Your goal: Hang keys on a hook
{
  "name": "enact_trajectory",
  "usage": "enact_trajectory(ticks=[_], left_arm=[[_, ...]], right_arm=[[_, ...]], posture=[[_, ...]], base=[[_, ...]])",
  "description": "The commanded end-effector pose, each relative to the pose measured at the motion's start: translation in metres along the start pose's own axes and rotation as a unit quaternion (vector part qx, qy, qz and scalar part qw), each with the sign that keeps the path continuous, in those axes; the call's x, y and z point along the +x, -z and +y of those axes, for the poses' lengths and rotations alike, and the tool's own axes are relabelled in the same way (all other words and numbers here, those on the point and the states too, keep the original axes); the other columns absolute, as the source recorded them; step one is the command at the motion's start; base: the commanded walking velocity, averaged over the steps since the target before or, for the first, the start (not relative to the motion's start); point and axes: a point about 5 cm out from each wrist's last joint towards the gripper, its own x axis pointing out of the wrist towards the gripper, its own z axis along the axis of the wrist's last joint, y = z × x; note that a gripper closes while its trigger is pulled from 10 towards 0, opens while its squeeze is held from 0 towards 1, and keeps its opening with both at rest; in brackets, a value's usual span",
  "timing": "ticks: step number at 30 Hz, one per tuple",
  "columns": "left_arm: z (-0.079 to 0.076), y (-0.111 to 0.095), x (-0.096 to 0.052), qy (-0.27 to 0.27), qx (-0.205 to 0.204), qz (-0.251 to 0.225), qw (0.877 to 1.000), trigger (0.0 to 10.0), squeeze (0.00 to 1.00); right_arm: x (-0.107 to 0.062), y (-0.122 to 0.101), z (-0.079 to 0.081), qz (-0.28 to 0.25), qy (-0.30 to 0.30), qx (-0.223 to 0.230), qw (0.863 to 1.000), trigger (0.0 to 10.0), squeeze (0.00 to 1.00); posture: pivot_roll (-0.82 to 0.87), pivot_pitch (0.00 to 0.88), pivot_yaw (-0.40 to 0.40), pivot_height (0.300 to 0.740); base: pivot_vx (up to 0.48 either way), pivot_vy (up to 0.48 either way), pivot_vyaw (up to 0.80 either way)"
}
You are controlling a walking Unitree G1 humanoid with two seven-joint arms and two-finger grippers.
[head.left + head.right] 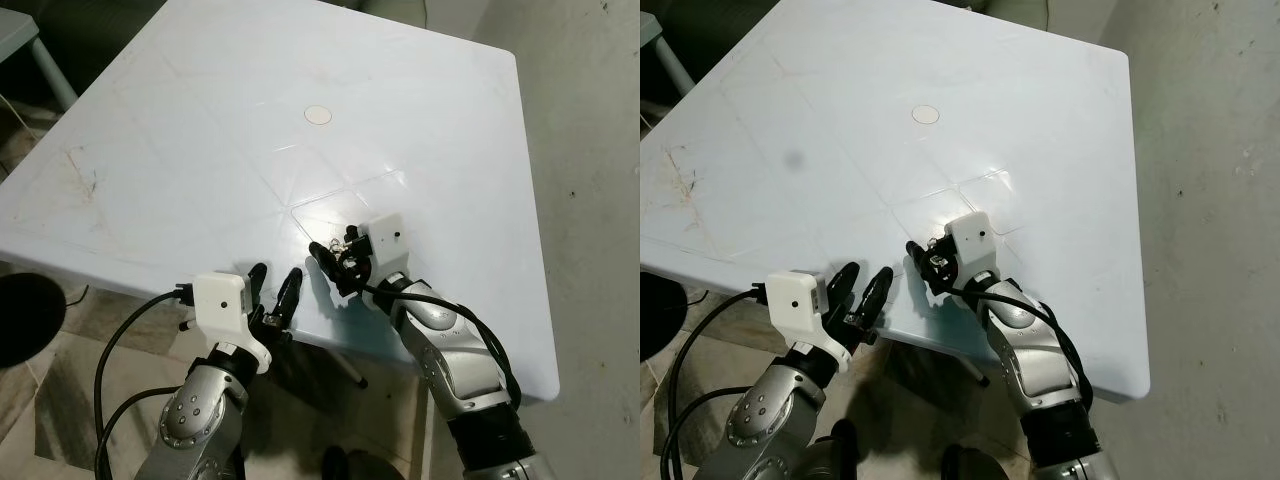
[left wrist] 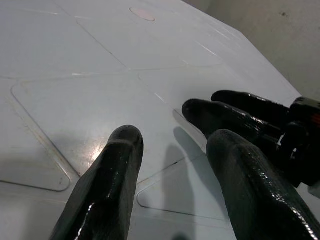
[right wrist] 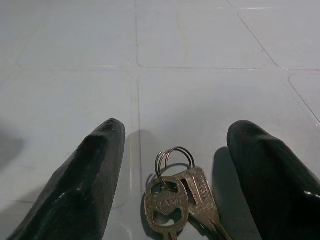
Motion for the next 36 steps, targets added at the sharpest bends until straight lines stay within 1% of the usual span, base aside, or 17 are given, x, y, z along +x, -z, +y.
enact_trajectory(ticks=[1, 2, 3, 4, 5, 6, 7, 9, 12, 14, 17, 19, 24, 26, 36], left_arm=[[-0.004, -0.002, -0.002, 0.002, -0.001, 0.001, 1.0, 10.0, 0.0], [-0.004, -0.002, -0.002, 0.002, -0.001, 0.001, 1.0, 10.0, 0.0], [-0.004, -0.002, -0.002, 0.003, -0.001, 0.001, 1.0, 10.0, 0.0], [-0.004, -0.003, -0.001, 0.003, 0.0, 0.002, 1.0, 10.0, 0.0], [-0.004, -0.003, -0.001, 0.003, 0.0, 0.002, 1.0, 10.0, 0.0], [-0.004, -0.003, -0.001, 0.004, 0.0, 0.002, 1.0, 10.0, 0.0], [-0.004, -0.003, -0.001, 0.004, 0.001, 0.002, 1.0, 10.0, 0.0], [-0.004, -0.003, 0.0, 0.005, 0.001, 0.004, 1.0, 10.0, 0.0], [-0.006, -0.001, -0.001, 0.009, 0.004, 0.007, 1.0, 10.0, 0.0], [-0.007, 0.0, -0.002, 0.011, 0.004, 0.01, 1.0, 10.0, 0.0], [-0.009, 0.002, -0.003, 0.015, 0.006, 0.013, 1.0, 10.0, 0.0], [-0.009, 0.002, -0.003, 0.016, 0.006, 0.014, 1.0, 10.0, 0.0], [-0.009, 0.002, -0.003, 0.015, 0.006, 0.015, 1.0, 10.0, 0.0], [-0.01, 0.002, -0.003, 0.016, 0.006, 0.014, 1.0, 10.0, 0.0], [-0.011, 0.002, -0.002, 0.018, 0.006, 0.012, 1.0, 10.0, 0.0]], right_arm=[[0.0, 0.005, -0.002, 0.016, 0.015, -0.007, 1.0, 10.0, 0.0], [0.0, 0.005, -0.003, 0.018, 0.018, -0.01, 1.0, 10.0, 0.0], [-0.001, 0.007, -0.003, 0.025, 0.015, 0.0, 1.0, 6.6, 0.0], [-0.002, 0.01, -0.003, 0.038, 0.006, 0.022, 0.999, 3.4, 0.0], [-0.002, 0.01, -0.003, 0.038, 0.006, 0.022, 0.999, 3.4, 0.0], [-0.002, 0.012, -0.004, 0.048, 0.001, 0.034, 0.998, 1.8, 0.0], [-0.003, 0.012, -0.005, 0.045, 0.006, 0.019, 0.999, 0.0, 0.0], [-0.004, 0.012, -0.007, 0.041, 0.012, 0.004, 0.999, 0.0, 0.0], [-0.005, 0.012, -0.01, 0.042, 0.012, 0.012, 0.999, 0.0, 0.0], [-0.006, 0.01, -0.012, 0.036, 0.012, 0.004, 0.999, 0.0, 0.0], [-0.006, 0.011, -0.012, 0.043, 0.011, 0.007, 0.999, 0.0, 0.0], [-0.006, 0.012, -0.013, 0.044, 0.008, 0.013, 0.999, 0.0, 0.0], [-0.007, 0.012, -0.013, 0.044, 0.005, 0.003, 0.999, 0.0, 0.0], [-0.008, 0.012, -0.013, 0.045, 0.005, 0.011, 0.999, 0.0, 0.0], [-0.009, 0.012, -0.015, 0.041, 0.005, 0.013, 0.999, 0.0, 0.0]], posture=[[0.05, 0.262, -0.121, 0.74], [0.05, 0.262, -0.121, 0.74], [0.05, 0.265, -0.119, 0.74], [0.05, 0.263, -0.119, 0.74], [0.05, 0.263, -0.119, 0.74], [0.05, 0.264, -0.118, 0.74], [0.05, 0.264, -0.118, 0.74], [0.04, 0.264, -0.116, 0.74], [0.04, 0.265, -0.115, 0.74], [0.04, 0.265, -0.113, 0.74], [0.04, 0.264, -0.113, 0.74], [0.04, 0.264, -0.112, 0.74], [0.04, 0.266, -0.112, 0.74], [0.04, 0.266, -0.112, 0.74], [0.04, 0.255, -0.109, 0.74]], base=[[0.0, 0.0, 0.0], [0.0, 0.0, 0.0], [0.0, 0.0, 0.0], [0.0, 0.0, 0.0], [0.0, 0.0, 0.0], [0.0, 0.0, 0.0], [0.0, 0.0, 0.0], [0.0, 0.0, 0.0], [0.0, 0.0, 0.0], [0.0, 0.0, 0.0], [0.0, 0.0, 0.0], [0.0, 0.0, 0.0], [0.0, 0.0, 0.0], [0.0, 0.0, 0.0], [0.0, 0.0, 0.0]])
